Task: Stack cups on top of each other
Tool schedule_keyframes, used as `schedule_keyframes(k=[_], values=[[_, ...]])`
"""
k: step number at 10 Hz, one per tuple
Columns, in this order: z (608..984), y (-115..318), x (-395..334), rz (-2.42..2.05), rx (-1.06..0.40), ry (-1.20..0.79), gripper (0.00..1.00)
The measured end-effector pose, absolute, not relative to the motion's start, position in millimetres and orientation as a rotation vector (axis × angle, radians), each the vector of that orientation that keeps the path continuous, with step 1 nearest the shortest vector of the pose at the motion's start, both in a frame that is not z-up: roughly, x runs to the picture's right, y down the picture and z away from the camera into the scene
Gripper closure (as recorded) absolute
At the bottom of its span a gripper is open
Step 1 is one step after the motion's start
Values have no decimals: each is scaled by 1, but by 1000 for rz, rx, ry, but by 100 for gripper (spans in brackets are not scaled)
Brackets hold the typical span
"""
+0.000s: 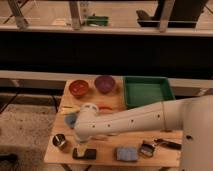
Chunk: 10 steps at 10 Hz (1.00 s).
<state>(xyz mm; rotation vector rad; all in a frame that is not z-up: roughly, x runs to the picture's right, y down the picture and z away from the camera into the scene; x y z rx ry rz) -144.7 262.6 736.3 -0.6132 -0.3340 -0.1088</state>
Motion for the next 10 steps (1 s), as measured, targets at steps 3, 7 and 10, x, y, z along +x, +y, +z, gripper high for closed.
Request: schedule_keyframes(k=[3, 7, 10], values=[[703, 256, -186, -171, -594, -360, 20], [657, 248, -211, -225, -563, -409, 20], [655, 267, -225, -251, -575, -463, 20]])
